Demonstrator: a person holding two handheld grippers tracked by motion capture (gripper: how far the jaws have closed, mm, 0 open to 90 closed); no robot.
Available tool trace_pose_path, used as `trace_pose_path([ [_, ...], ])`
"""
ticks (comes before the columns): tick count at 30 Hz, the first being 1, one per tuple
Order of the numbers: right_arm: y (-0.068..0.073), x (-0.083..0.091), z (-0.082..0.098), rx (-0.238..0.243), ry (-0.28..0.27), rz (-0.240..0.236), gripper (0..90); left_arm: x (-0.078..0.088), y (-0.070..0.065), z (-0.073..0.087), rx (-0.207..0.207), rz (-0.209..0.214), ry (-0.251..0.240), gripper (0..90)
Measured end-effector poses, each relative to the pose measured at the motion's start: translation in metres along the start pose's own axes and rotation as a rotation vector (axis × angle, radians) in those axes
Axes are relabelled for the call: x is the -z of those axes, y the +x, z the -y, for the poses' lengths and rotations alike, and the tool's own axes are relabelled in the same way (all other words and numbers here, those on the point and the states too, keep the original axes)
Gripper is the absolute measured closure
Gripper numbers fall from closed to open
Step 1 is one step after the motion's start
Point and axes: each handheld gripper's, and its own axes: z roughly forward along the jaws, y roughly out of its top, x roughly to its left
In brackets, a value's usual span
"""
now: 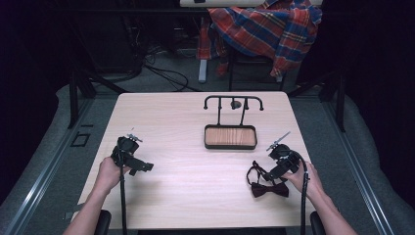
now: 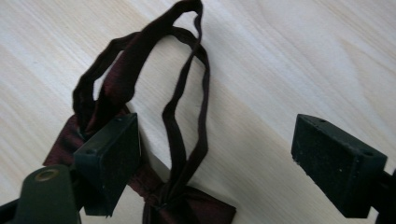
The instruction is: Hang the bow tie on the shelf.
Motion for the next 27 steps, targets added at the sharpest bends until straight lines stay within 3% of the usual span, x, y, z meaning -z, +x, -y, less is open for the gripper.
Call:
trace_pose_path([
  [3,0.006,-0.004,-0.003,0.020,0.005,0.000,24.8,0.000,0.000,0.000,-0.003,-0.002,0.003,0.0],
  [7,0.013,-0.015,-0.005,0.011,-0.021,0.019,32.2,0.000,0.000,0.000,-0.002,-0.003,0.004,0.0],
  [8,0.011,-0.012,-0.009,0.066,0.048,0.043,36.6,0.000,0.000,0.000,-0.002,-0.003,0.005,0.0],
  [12,0.010,-0.015,-0.010,0.060,0.057,0.053,44.9,0.000,0.000,0.000,-0.001,-0.006,0.007,0.0],
  [13,0.010,-0.014,-0.010,0.067,0.075,0.063,52.0,0.000,0.000,0.000,0.001,-0.009,0.007,0.0],
  [18,0.012,-0.015,-0.010,0.066,0.077,0.075,66.2,0.000,0.000,0.000,-0.007,-0.006,0.015,0.0],
  [23,0.013,-0.017,-0.010,0.072,0.108,0.087,75.8,-0.001,0.000,0.000,-0.006,-0.010,0.016,0.0],
  [24,0.013,-0.017,-0.010,0.070,0.114,0.097,82.8,0.000,0.000,0.000,-0.007,-0.010,0.019,0.0],
  [27,0.013,-0.015,-0.010,0.069,0.113,0.119,87.1,0.000,0.000,0.000,-0.007,-0.010,0.019,0.0],
])
